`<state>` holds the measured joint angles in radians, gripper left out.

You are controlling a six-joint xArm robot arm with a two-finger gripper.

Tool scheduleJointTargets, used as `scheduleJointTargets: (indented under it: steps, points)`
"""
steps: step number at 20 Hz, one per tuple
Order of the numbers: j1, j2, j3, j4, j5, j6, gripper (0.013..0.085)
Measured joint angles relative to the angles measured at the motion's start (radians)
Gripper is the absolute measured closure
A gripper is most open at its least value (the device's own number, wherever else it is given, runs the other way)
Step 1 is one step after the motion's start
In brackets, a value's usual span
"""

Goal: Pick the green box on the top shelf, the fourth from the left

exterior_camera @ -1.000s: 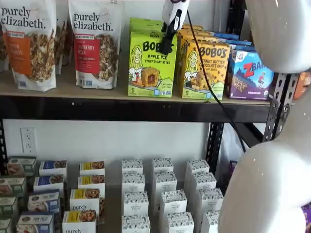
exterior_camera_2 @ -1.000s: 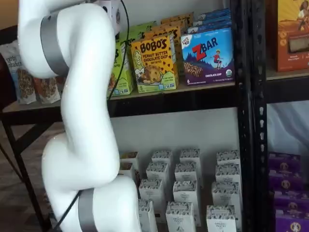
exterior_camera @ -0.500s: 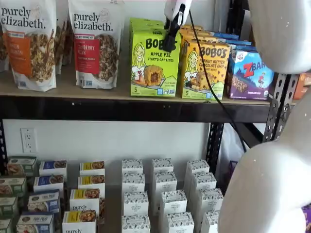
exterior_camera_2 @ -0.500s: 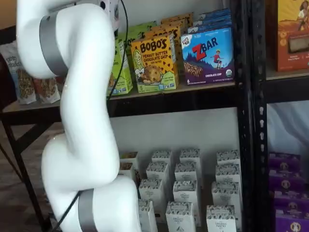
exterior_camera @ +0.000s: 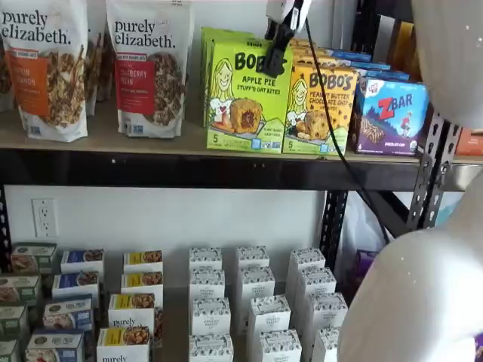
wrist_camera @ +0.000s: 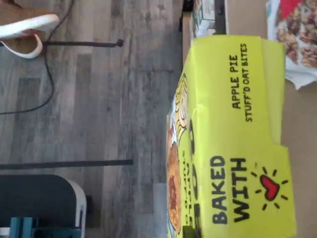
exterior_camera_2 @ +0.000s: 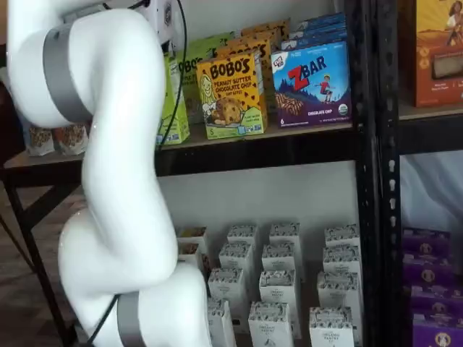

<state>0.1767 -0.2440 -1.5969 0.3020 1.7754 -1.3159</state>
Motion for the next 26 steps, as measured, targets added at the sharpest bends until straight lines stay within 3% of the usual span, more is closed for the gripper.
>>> scheduleJointTargets:
  steps: [8, 14, 26]
  points:
    - [-0.012, -0.135, 0.091, -0.002, 0.044, 0.001, 0.0810]
    - [-0.037, -0.227, 0.179, -0.025, 0.070, -0.028, 0.0810]
    - [-0.096, -0.364, 0.316, -0.007, 0.085, -0.080, 0.0810]
